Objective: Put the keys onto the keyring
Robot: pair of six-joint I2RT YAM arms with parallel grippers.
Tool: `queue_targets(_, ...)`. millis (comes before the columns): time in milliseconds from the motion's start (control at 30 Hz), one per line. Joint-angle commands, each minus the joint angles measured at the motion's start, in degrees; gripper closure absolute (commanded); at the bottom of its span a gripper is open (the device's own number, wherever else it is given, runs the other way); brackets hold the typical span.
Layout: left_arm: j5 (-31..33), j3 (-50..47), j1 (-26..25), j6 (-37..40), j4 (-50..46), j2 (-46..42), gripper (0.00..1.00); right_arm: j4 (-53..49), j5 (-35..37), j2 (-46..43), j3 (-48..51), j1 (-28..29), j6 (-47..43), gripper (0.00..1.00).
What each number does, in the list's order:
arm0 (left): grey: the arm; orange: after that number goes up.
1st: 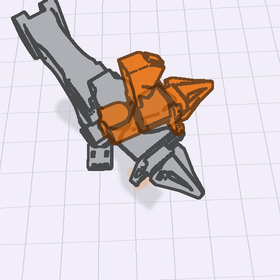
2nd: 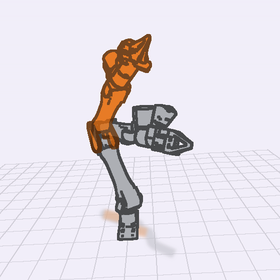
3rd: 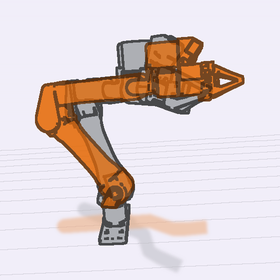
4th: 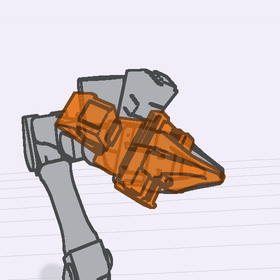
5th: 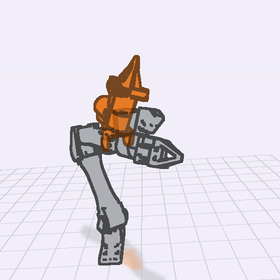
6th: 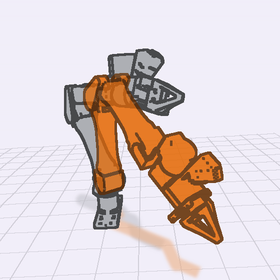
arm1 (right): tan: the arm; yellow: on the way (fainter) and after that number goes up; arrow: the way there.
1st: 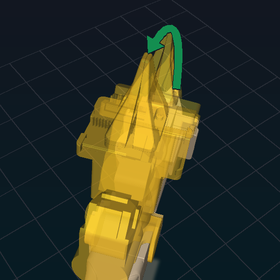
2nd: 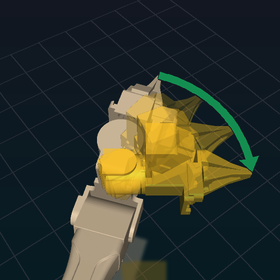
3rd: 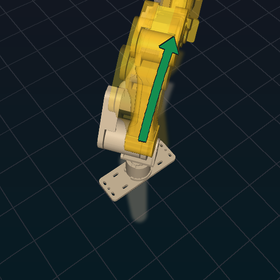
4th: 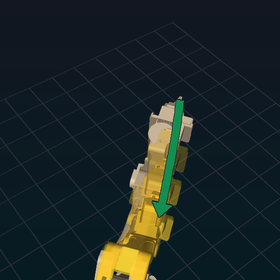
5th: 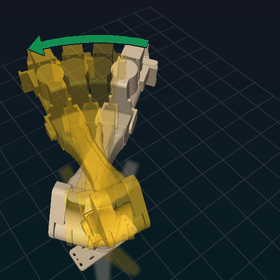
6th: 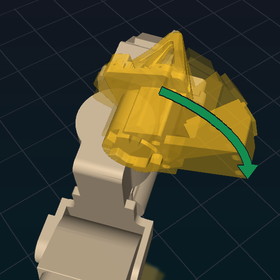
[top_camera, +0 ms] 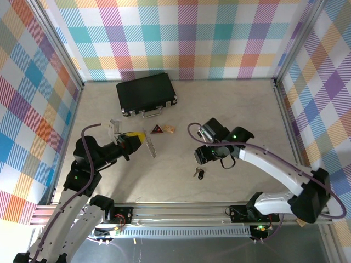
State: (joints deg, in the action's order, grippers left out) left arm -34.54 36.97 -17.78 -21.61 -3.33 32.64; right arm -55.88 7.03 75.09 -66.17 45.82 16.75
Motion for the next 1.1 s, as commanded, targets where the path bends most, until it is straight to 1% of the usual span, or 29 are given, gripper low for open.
queue_targets(0, 1.8, 3.7, 0.7, 3.1, -4.8, -1.0, 1.00, -9.4, -1.2, 5.3, -4.0, 0.3, -5.1, 0.32)
queue_targets(33, 2.1, 3.9, 0.7, 3.2, -5.5, -0.9, 1.00, -9.5, -1.7, 6.6, -4.3, 0.4, -5.7, 0.32)
queue_targets(100, 0.6, 3.5, 0.8, 2.0, -4.3, -1.0, 1.00, -9.6, -2.5, 10.1, -4.9, 0.7, -7.0, 0.32)
queue_targets(233, -1.1, 2.5, 0.7, -0.7, -2.1, -2.4, 1.00, -8.9, -2.4, 15.9, -6.4, 1.9, -8.6, 0.35)
queue_targets(433, -1.4, 3.0, 0.7, 1.5, -5.8, -4.3, 1.00, -7.0, -4.1, 23.2, -8.1, 3.3, -10.4, 0.43)
queue_targets(600, -1.6, 3.3, 0.7, 2.7, -6.9, -4.8, 1.00, -6.6, -3.2, 28.5, -9.6, 4.4, -11.5, 0.52)
queue_targets(800, -1.0, 3.8, 0.7, 3.9, -8.5, -5.2, 1.00, -6.6, -0.2, 32.7, -10.4, 5.0, -13.0, 0.58)
queue_targets(1067, -1.4, 3.5, 0.7, 3.9, -7.9, -5.1, 1.00, -6.9, 2.4, 35.6, -11.2, 5.8, -14.1, 0.65)
